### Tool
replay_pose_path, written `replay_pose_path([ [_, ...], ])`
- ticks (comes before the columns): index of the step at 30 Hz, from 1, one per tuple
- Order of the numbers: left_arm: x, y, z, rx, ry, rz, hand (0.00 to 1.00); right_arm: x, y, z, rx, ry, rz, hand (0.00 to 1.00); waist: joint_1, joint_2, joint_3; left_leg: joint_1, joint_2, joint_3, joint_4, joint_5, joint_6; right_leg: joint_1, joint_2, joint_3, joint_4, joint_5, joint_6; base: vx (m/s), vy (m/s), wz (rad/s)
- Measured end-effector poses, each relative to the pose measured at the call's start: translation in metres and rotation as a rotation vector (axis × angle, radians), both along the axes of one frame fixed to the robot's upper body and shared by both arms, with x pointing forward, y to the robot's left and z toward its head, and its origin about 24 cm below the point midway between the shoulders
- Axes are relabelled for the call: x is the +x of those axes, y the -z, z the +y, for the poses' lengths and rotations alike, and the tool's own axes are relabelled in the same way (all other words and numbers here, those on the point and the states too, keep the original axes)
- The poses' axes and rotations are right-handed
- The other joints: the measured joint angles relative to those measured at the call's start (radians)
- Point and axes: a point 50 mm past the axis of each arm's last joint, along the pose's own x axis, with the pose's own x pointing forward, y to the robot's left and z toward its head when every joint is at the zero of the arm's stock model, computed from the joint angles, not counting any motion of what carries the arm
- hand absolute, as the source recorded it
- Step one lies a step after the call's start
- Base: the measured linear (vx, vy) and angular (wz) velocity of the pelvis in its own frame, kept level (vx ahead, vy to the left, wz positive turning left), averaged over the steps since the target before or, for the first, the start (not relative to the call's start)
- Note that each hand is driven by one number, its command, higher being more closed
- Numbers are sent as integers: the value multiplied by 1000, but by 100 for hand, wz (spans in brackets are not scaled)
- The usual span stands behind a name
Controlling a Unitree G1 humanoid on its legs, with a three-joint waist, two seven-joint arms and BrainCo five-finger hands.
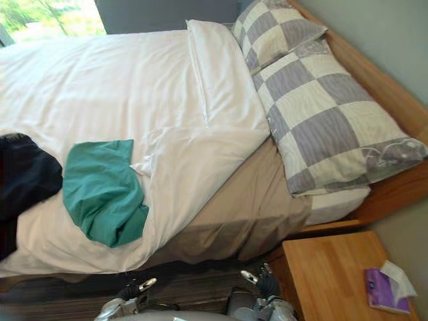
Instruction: Tidy the bed and pick cloth on bed and put in laundry
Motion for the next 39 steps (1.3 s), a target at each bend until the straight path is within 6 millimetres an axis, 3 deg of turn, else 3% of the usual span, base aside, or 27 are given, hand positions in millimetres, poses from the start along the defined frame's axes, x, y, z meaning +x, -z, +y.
replay_pose_path([
  [3, -3, 0, 2, -6, -12, -14, 0, -6, 4, 0, 20, 84, 49, 0, 2, -10, -3, 22, 21, 28, -23, 14, -13, 32, 24, -15, -33, 3, -6, 77, -111, 4],
  [7, -5, 0, 10, 2, -68, -14, 0, -30, 9, -9, -6, 357, 126, 0, 4, -27, -9, 20, 24, 46, -27, 19, -14, 50, 24, -14, -79, 24, -15, 16, -9, 0],
  [9, -7, 0, 14, 3, -88, -10, 0, -35, 4, -25, -72, 479, 127, 0, 5, -35, -15, 21, 23, 71, -33, 20, -14, 55, 24, -8, -99, 38, -10, -8, 48, -10],
  [10, -9, -1, 18, 5, -97, -1, 0, -35, -4, -45, -142, 586, 97, 0, 5, -39, -18, 25, 22, 86, -43, 20, -14, 62, 25, -2, -114, 48, -9, -23, 58, -15],
  [12, -13, -1, 22, 0, -93, 7, 0, -31, -34, -91, -291, 768, -35, 0, -1, -47, -27, 36, 17, 98, -58, 19, -13, 67, 24, 3, -124, 54, -8, -32, 58, -10],
  [13, -13, -1, 22, -2, -91, 9, 0, -28, -46, -105, -338, 801, -87, 0, -2, -50, -28, 36, 16, 101, -59, 19, -13, 67, 22, 3, -125, 56, -7, -36, 37, -3],
  [15, -18, -2, 29, 3, -89, 21, 0, -10, -108, -155, -557, 803, -345, 0, -9, -61, -34, 34, 15, 110, -63, 20, -11, 67, 23, 6, -136, 63, -7, -40, 18, -5],
  [16, -22, -2, 32, 3, -87, 26, 0, -1, -134, -167, -630, 766, -447, 0, -13, -63, -35, 34, 15, 110, -67, 22, -9, 66, 23, 5, -136, 64, -7, -33, 0, 1],
  [19, -30, -3, 38, 5, -82, 35, 0, 30, -200, -179, -782, 583, -712, 0, -20, -64, -37, 32, 15, 105, -76, 25, -4, 66, 24, 2, -143, 64, -6, -23, -8, 4],
  [21, -38, -3, 40, 14, -73, 50, 0, 60, -228, -170, -822, 407, -835, 0, -23, -62, -42, 26, 12, 87, -78, 27, -1, 65, 24, 0, -152, 67, -7, 14, -11, 6],
  [26, -45, -2, 38, 28, 11, 85, 0, 123, -240, -121, -844, -4, -901, 0, -20, -44, -58, -12, -8, 30, -76, 41, 10, 66, 13, -33, -180, 83, -1, 61, 6, 28],
  [30, -47, -1, 38, 51, 34, 106, 0, 162, -254, -80, -821, -229, -956, 0, -6, -41, -59, -18, -17, -23, -70, 50, 14, 90, 1, -76, -192, 85, 0, 60, -1, 37],
  [35, -45, -3, 43, 101, 84, 96, 0, 203, -259, -18, -846, -509, -966, 0, 30, -68, -34, -29, -29, -79, -46, 57, 24, 131, -14, -111, -202, 85, 0, -23, 5, 28],
  [36, -43, -4, 45, 108, 90, 89, 0, 207, -259, -13, -844, -530, -962, 0, 37, -77, -23, -33, -29, -81, -39, 57, 24, 131, -14, -112, -200, 85, 0, -69, 1, 20],
  [39, -15, -12, 58, 157, 116, 19, 0, 230, -283, 11, -875, -566, -1011, 0, 66, -127, 84, -110, -25, -115, 23, 49, 25, 79, -20, -133, -148, 76, -13, -194, -18, 29],
])
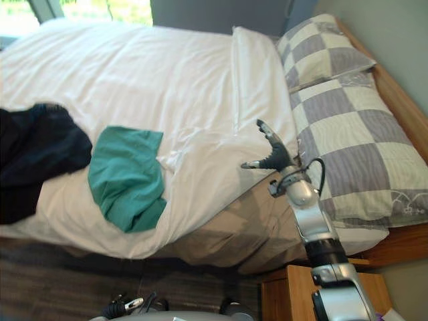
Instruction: Tidy the bed and pick cloth on bed and put in laundry
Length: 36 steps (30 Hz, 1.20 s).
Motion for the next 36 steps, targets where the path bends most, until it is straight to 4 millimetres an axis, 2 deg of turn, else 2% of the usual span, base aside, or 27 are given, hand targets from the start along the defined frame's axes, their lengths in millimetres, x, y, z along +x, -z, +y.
replay_pose_path([
  [2, 22, -7, 9, 17, -2, -57, 0, 12, -24, 12, 1, -9, -73, 0, 19, -21, 72, -79, 5, -20, 56, -2, -1, -47, 5, -3, 8, 9, -8, -285, -25, 27],
  [3, 35, -12, 14, 24, -7, -90, 0, 18, -37, 17, -13, -4, -107, 0, 31, -30, 113, -124, 10, -26, 88, -7, 0, -69, 12, -3, 1, 18, 0, -227, -20, 22],
  [5, 47, -17, 17, 29, -9, -120, 0, 25, -50, 21, -29, 10, -143, 0, 47, -27, 159, -172, 13, -41, 130, -18, 2, -85, 20, -3, -8, 29, 0, -152, 6, 23],
  [7, 59, -25, 22, 41, -26, -170, 0, 36, -71, 27, -44, 28, -186, 0, 55, -27, 207, -252, 16, -59, 187, -24, 8, -126, 31, -1, -24, 54, 7, -92, 45, 23],
  [10, 73, -31, 25, 45, -35, -208, 0, 45, -101, 26, -38, 73, -250, 0, 76, -21, 259, -345, 15, -72, 254, -31, 12, -186, 33, 0, -22, 88, -9, -28, 56, 10],
  [12, 83, -35, 24, 44, -29, -235, 0, 50, -115, 23, -36, 113, -273, 0, 85, -15, 270, -409, 15, -78, 297, -43, 18, -235, 33, 0, -8, 91, -7, -28, 77, 7],
  [14, 105, -41, 11, 11, -15, -296, 0, 49, -138, 17, -37, 157, -336, 0, 94, 4, 282, -512, 15, -89, 379, -70, 27, -327, 26, 8, 66, 72, -5, -11, 100, 9],
  [16, 123, -48, 0, -16, -1, -350, 0, 46, -149, 15, -26, 179, -373, 0, 100, 18, 291, -584, 18, -99, 457, -98, 31, -394, 20, 8, 143, 41, -3, -33, 119, 7],
  [17, 134, -54, -6, -29, 7, -386, 0, 46, -154, 16, -21, 189, -382, 100, 100, 19, 292, -629, 21, -99, 508, -113, 32, -442, 10, 8, 207, 15, -4, -39, 93, 7],
  [20, 156, -66, -20, -77, 4, -459, 0, 42, -171, 17, -33, 220, -433, 100, 102, 29, 299, -734, 34, -99, 621, -158, 39, -548, 4, 12, 335, -32, -6, -94, 81, -3],
  [22, 167, -73, -23, -85, 3, -480, 0, 41, -179, 17, -27, 228, -439, 100, 100, 29, 299, -782, 34, -99, 651, -163, 40, -601, -3, 14, 382, -48, -9, -99, 32, 0],
  [28, 170, -75, -24, -91, -48, -485, 0, 46, -174, 16, -47, 219, -382, 100, 98, 29, 299, -781, 45, -83, 656, -162, 37, -627, -9, 27, 428, -66, -22, -39, -37, -4],
  [31, 170, -75, -23, -89, -49, -477, 0, 49, -161, 21, -56, 192, -348, 100, 99, 30, 297, -750, 66, -76, 651, -165, 30, -597, 7, 27, 410, -62, -28, 24, -65, -17],
  [34, 169, -73, -27, -97, -39, -463, 0, 51, -125, 25, -27, 159, -270, 100, 99, 27, 286, -674, 95, -67, 615, -168, 25, -505, 43, 25, 328, -37, -31, 63, -53, -18],
  [35, 166, -70, -28, -82, -31, -432, 0, 50, -104, 26, -8, 148, -224, 100, 101, 20, 265, -645, 105, -57, 594, -168, 23, -472, 53, 26, 288, -23, -31, 74, -30, -15],
  [36, 165, -69, -28, -77, -29, -425, 0, 50, -101, 26, -4, 146, -217, 100, 101, 19, 263, -640, 106, -56, 590, -167, 23, -466, 54, 27, 281, -20, -31, 115, -35, -23],
])
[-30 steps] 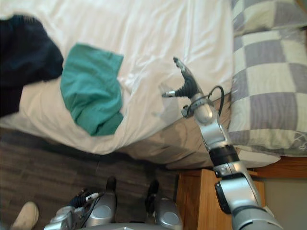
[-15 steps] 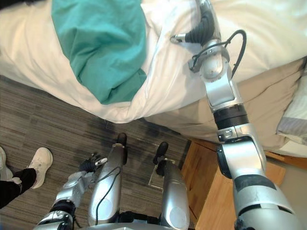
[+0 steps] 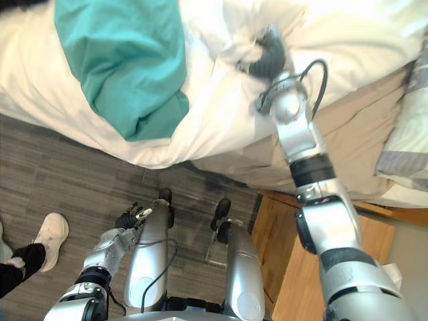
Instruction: Tidy the bed and pick cloth on bed and put in laundry
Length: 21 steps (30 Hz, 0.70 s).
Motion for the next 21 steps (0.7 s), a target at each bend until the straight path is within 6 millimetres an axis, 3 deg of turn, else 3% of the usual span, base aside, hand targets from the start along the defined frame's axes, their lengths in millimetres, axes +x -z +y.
replay_pose_path([
  [2, -15, 9, 5, 11, -19, 61, 0, -10, 53, -1, 110, -29, 111, 100, 0, -15, -29, 112, 10, 33, -72, 6, -8, 111, 19, 21, -108, 34, 5, 137, -29, -24],
  [3, -18, 11, 6, 14, -19, 68, 0, -12, 64, -2, 137, -33, 134, 100, 1, -19, -34, 141, 10, 43, -92, 9, -11, 139, 23, 31, -135, 43, 8, 164, -28, -22],
  [5, -33, 19, 9, 41, -6, 118, 0, -26, 109, -11, 207, -6, 244, 100, -14, -36, -82, 248, -3, 73, -185, 36, -16, 243, 24, 51, -257, 87, 19, 153, -20, -18],
  [8, -55, 32, 8, 54, 17, 200, 0, -51, 158, -25, 265, 68, 363, 100, -44, -49, -168, 342, -22, 109, -282, 56, -16, 332, 21, 75, -379, 136, 27, 171, -5, -19],
  [9, -60, 34, 8, 60, 24, 214, 0, -57, 166, -28, 271, 78, 378, 100, -54, -50, -185, 358, -25, 117, -300, 61, -15, 341, 19, 81, -389, 138, 29, 97, -1, -16],
  [10, -66, 37, 7, 62, 28, 233, 0, -67, 179, -32, 285, 95, 402, 0, -64, -53, -208, 385, -34, 128, -335, 72, -15, 354, 15, 87, -401, 141, 33, 108, -8, -14],
  [11, -79, 43, 8, 64, 27, 267, 0, -85, 199, -40, 334, 139, 443, 0, -83, -54, -248, 431, -50, 141, -397, 95, -15, 371, 3, 96, -416, 145, 38, 105, -13, -17],
  [15, -113, 57, 2, 46, 50, 355, 0, -127, 240, -57, 402, 237, 542, 0, -122, -40, -332, 523, -75, 180, -505, 129, -12, 403, -11, 129, -435, 147, 42, 63, 13, -23],
  [18, -137, 67, 0, 43, 71, 429, 0, -164, 268, -65, 530, 319, 594, 0, -141, -14, -375, 593, -90, 211, -561, 139, -9, 435, -15, 168, -446, 147, 44, 0, 39, -29],
  [21, -153, 72, -2, 27, 76, 456, 0, -197, 292, -73, 662, 441, 635, 0, -178, 13, -404, 635, -104, 226, -608, 151, -11, 451, -25, 181, -452, 144, 51, -16, 40, -13],
])
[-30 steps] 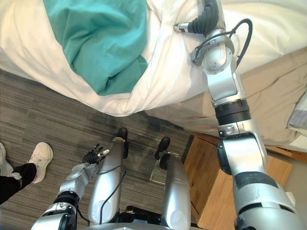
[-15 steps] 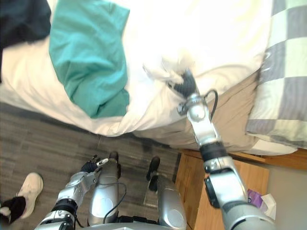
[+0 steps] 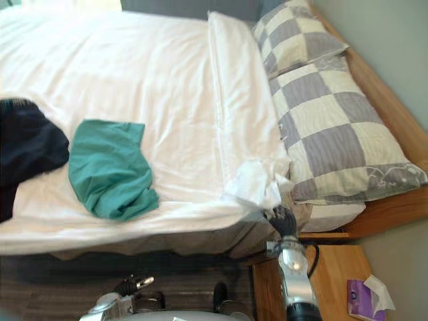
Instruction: Tidy the bed and pick cloth on bed and put in laundry
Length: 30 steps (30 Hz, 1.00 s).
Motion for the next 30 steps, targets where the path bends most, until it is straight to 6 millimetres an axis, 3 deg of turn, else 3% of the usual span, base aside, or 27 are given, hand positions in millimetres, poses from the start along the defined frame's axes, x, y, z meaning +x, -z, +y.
replay_pose_path([
  [4, -12, 3, -5, -29, -4, 12, 0, -42, 30, -8, 147, 197, 88, 0, -14, 29, -18, 49, -10, 44, -45, 6, 1, 16, -1, 39, -12, 8, 7, -21, 44, -36],
  [6, -14, 4, -7, -51, -24, 5, 0, -74, 51, -9, 221, 289, 186, 0, -15, 35, -21, 81, -10, 61, -63, 7, 0, 39, -1, 41, -24, 10, 8, 20, 19, -20],
  [8, -19, 7, -8, -78, -75, 10, 0, -117, 75, -2, 322, 429, 318, 0, -18, 44, -27, 114, -9, 71, -82, 8, -2, 62, 0, 42, -30, 8, 7, 41, 10, -11],
  [10, -21, 7, -9, -95, -103, 3, 0, -141, 86, 5, 363, 504, 388, 0, -16, 47, -29, 134, -6, 92, -94, 8, -3, 74, 2, 49, -32, 7, 6, 33, 7, -15],
  [13, -23, 7, -10, -115, -137, -6, 0, -152, 86, 4, 357, 586, 376, 0, -11, 54, -34, 151, -4, 120, -101, 8, -3, 75, 8, 71, -32, 7, 6, 37, -3, -22],
  [15, -23, 7, -11, -130, -141, -6, 0, -145, 78, -7, 335, 612, 298, 0, -12, 59, -38, 154, -3, 121, -100, 8, -2, 78, 7, 70, -32, 4, 8, 12, -6, -7],
  [16, -24, 8, -12, -144, -140, -1, 0, -132, 66, -16, 310, 605, 207, 100, -10, 62, -40, 156, -3, 121, -100, 8, -2, 79, 7, 68, -30, 1, 7, 30, -20, 5],
  [19, -26, 8, -13, -171, -142, 27, 0, -81, 20, -36, 192, 411, -51, 100, -9, 66, -42, 166, -1, 118, -101, 6, -5, 87, 8, 62, -24, -8, 10, 23, -23, 5],
  [20, -28, 9, -14, -175, -139, 43, 0, -61, 1, -38, 175, 309, -145, 100, -8, 63, -47, 166, 2, 117, -100, 4, -7, 88, 10, 60, -24, -10, 10, 19, -35, 6],
  [23, -28, 8, -11, -167, -108, 56, 0, -24, -30, -33, 216, 82, -316, 100, -7, 57, -52, 163, 8, 104, -100, 5, -8, 91, 14, 45, -24, -15, 7, 12, -40, 11],
  [30, -26, 8, -10, -162, -71, 62, 0, 30, -60, -9, 513, -132, -473, 100, -6, 72, -37, 143, 2, 56, -97, 4, -8, 90, 8, 15, -20, -27, 8, 23, -29, 15],
])
